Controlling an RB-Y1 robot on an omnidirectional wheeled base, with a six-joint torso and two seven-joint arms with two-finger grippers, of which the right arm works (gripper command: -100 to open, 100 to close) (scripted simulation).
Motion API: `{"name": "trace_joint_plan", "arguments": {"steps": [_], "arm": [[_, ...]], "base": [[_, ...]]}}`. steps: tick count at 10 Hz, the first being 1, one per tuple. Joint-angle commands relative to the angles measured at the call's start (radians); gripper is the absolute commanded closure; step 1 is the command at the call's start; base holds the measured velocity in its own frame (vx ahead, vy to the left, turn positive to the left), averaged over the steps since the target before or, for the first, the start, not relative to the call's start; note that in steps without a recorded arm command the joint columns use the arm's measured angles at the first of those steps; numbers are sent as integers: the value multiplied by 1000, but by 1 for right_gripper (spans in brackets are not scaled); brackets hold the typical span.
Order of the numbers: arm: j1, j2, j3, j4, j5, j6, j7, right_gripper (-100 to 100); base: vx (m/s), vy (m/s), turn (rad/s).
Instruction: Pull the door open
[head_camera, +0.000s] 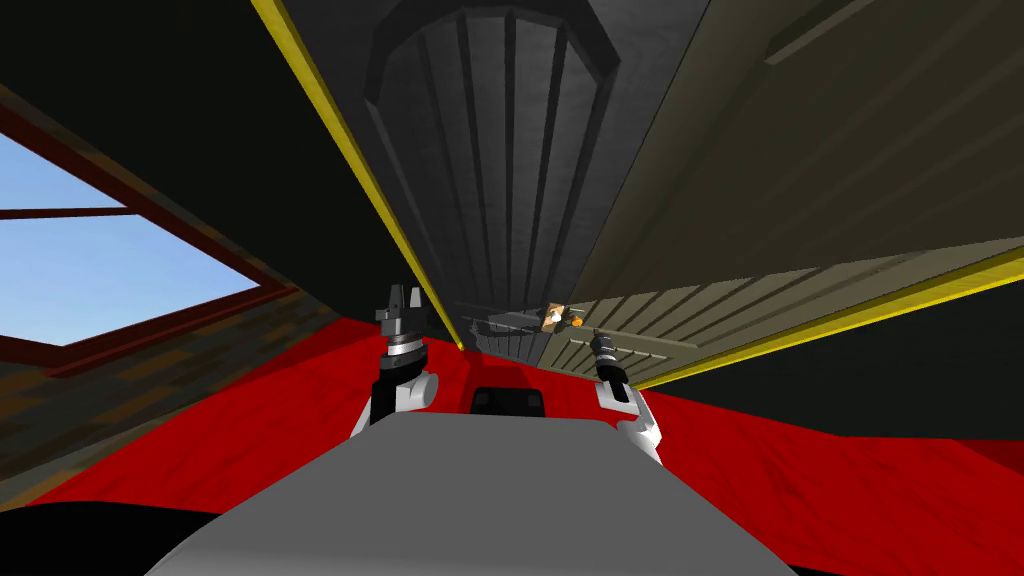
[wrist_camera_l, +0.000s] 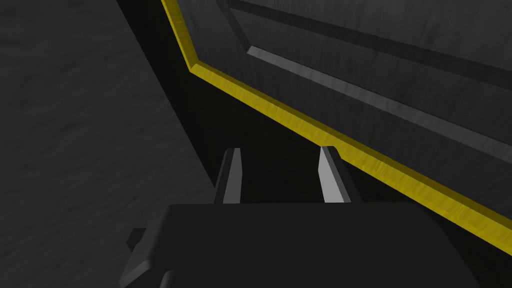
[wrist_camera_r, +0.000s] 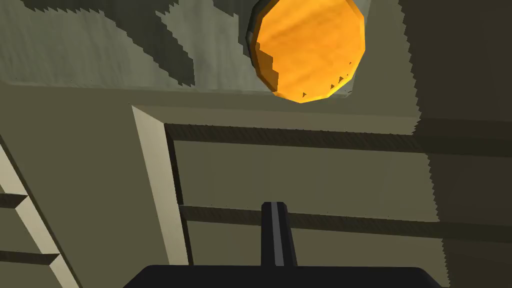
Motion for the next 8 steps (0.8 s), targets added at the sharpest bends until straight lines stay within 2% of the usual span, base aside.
{"name": "trace_joint_plan", "arguments": {"steps": [1, 4, 6, 7, 8], "arm": [[16, -6, -3, -10, -1, 0, -8, -100], [30, 0, 19, -27, 5, -10, -21, -100], [30, 9, 46, -43, 11, -20, -30, -100], [33, 8, 37, -40, 10, -16, -26, -100], [44, -2, 10, -30, 6, -8, -23, -100]], "base": [[-213, 35, -52], [-184, 68, 26], [-156, 83, 65], [-75, 44, 10], [-39, -10, -125]]}}
